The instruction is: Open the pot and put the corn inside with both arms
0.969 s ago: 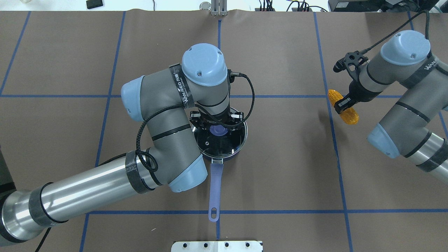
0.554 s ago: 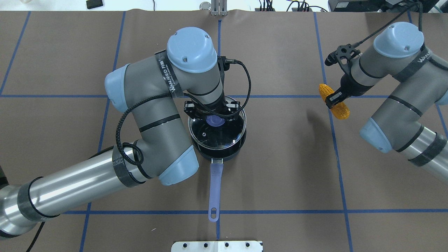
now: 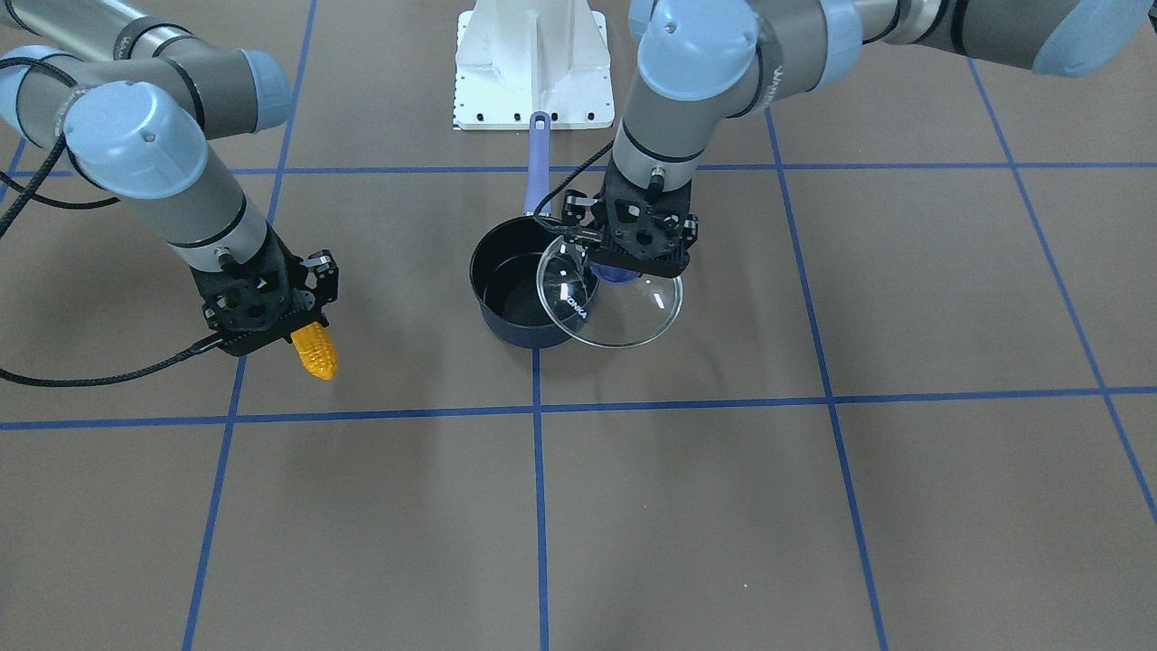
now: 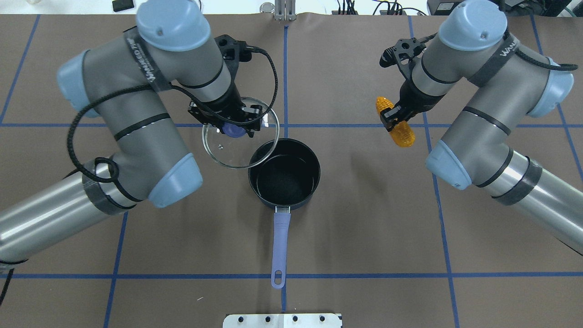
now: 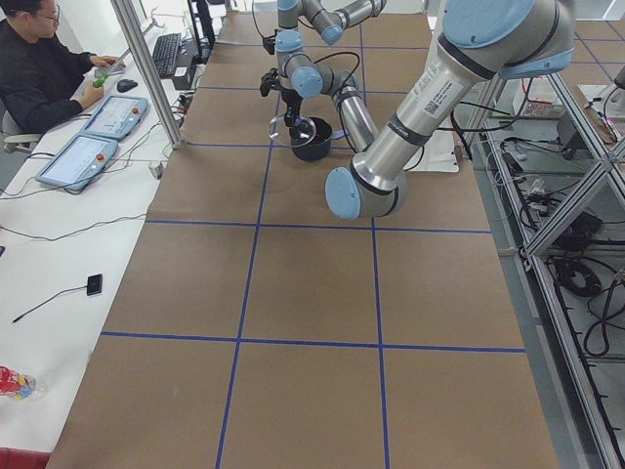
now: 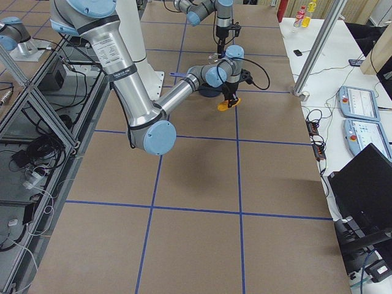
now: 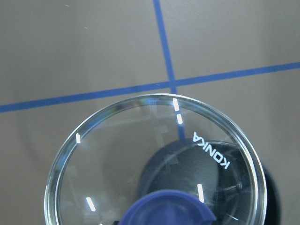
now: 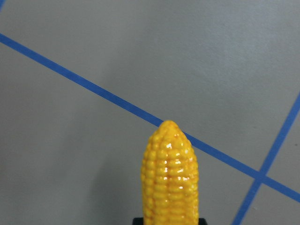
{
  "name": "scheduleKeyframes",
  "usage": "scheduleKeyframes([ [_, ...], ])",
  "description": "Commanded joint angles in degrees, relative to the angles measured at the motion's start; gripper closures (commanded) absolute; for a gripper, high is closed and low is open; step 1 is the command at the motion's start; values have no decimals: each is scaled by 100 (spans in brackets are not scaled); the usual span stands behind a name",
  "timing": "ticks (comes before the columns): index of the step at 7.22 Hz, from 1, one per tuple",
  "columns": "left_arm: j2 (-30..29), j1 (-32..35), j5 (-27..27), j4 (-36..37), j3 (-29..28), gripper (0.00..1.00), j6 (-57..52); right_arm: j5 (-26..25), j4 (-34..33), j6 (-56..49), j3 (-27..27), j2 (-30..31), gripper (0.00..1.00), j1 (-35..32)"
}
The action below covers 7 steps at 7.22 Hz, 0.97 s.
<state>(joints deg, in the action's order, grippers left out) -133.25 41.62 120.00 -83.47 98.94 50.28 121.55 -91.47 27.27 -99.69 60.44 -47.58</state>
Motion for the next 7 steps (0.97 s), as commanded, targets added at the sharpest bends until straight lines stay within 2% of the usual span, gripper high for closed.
scheduleKeyframes([
  [1, 562, 433, 180, 6, 327, 44, -824, 9, -11, 619, -33, -496, 55, 353],
  [2, 799, 661, 408, -2, 406, 44, -1210, 0, -2, 978, -42, -733, 55, 589],
  [5, 1668, 1144, 454, -99, 504, 45, -2597, -9, -2, 1096, -33, -1164, 55, 1021],
  [7, 2266, 1374, 463, -649, 434, 46, -3119, -18, 68, 1087, 37, -1297, 55, 1119],
])
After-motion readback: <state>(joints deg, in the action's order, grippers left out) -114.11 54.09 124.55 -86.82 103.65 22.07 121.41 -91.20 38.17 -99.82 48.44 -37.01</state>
